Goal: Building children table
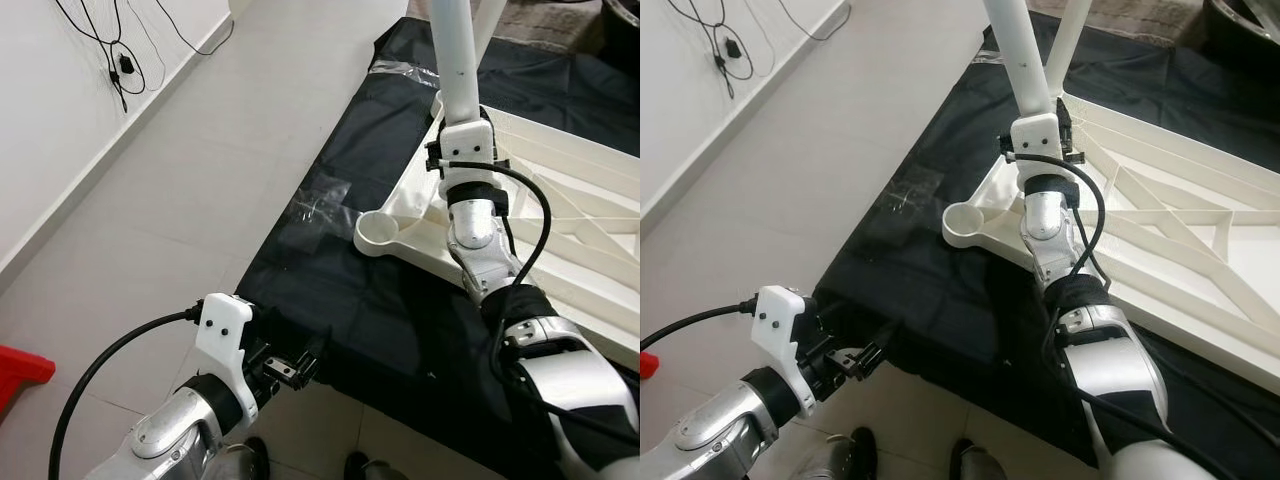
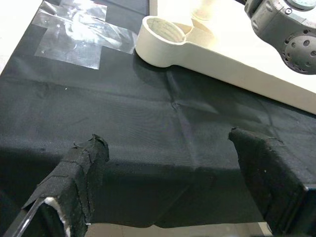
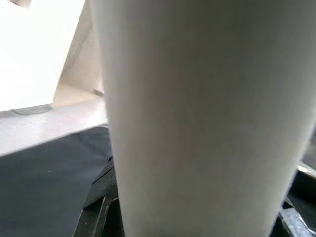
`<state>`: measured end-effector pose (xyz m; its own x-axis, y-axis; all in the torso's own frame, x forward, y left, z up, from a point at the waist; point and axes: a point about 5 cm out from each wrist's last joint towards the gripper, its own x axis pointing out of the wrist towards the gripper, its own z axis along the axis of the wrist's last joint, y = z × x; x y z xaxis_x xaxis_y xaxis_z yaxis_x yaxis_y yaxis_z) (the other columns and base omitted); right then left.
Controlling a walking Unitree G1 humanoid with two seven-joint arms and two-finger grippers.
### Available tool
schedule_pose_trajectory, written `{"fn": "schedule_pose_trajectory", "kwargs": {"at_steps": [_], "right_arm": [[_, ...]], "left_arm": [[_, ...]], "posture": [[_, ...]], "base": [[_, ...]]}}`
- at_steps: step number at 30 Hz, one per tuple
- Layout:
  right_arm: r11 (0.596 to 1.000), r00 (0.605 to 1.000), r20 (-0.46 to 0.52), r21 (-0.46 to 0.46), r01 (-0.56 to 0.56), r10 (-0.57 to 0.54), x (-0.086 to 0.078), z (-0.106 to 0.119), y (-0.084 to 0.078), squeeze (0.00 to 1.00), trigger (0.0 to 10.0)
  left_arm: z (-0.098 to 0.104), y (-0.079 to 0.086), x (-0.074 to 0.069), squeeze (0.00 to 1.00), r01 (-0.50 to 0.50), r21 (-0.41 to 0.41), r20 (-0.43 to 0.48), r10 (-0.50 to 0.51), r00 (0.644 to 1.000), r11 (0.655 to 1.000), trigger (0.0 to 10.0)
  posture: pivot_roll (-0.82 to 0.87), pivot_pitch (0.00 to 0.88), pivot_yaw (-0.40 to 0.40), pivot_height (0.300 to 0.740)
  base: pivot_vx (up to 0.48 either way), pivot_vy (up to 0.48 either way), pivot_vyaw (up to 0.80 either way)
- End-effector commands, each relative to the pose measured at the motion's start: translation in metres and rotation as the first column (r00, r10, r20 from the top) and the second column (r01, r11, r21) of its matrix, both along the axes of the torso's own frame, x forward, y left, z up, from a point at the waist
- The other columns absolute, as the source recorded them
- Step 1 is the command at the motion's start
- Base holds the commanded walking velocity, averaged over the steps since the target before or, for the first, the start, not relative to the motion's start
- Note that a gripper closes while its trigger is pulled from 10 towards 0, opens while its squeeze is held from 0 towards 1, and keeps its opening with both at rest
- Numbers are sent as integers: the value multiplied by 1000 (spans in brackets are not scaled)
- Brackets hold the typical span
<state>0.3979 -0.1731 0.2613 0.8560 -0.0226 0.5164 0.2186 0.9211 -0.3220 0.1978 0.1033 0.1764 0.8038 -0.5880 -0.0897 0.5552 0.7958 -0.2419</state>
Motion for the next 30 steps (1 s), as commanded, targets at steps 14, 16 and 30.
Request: {"fn": "schedule_pose_trajectory", "kwargs": {"at_steps": [14, 16, 30], "right_arm": [[674, 603, -302, 344, -654, 738, -41, -46, 28, 0, 0], [637, 562, -301, 355, -684, 771, -46, -46, 31, 0, 0], [710, 758, -46, 388, -587, 651, -20, 25, 12, 0, 10000]], "left_arm": [[-12, 2, 5, 0, 4, 30, -41, -3, 999, 1000, 10000], [-13, 3, 6, 0, 6, 39, -39, -4, 999, 999, 10000], [-15, -4, -1, 0, 23, 43, -35, -22, 999, 999, 10000]], "posture": [[105, 304, -44, 740], [107, 299, -47, 740], [112, 285, -58, 740]], "base": [[0, 0, 0], [0, 0, 0], [0, 0, 0]]}}
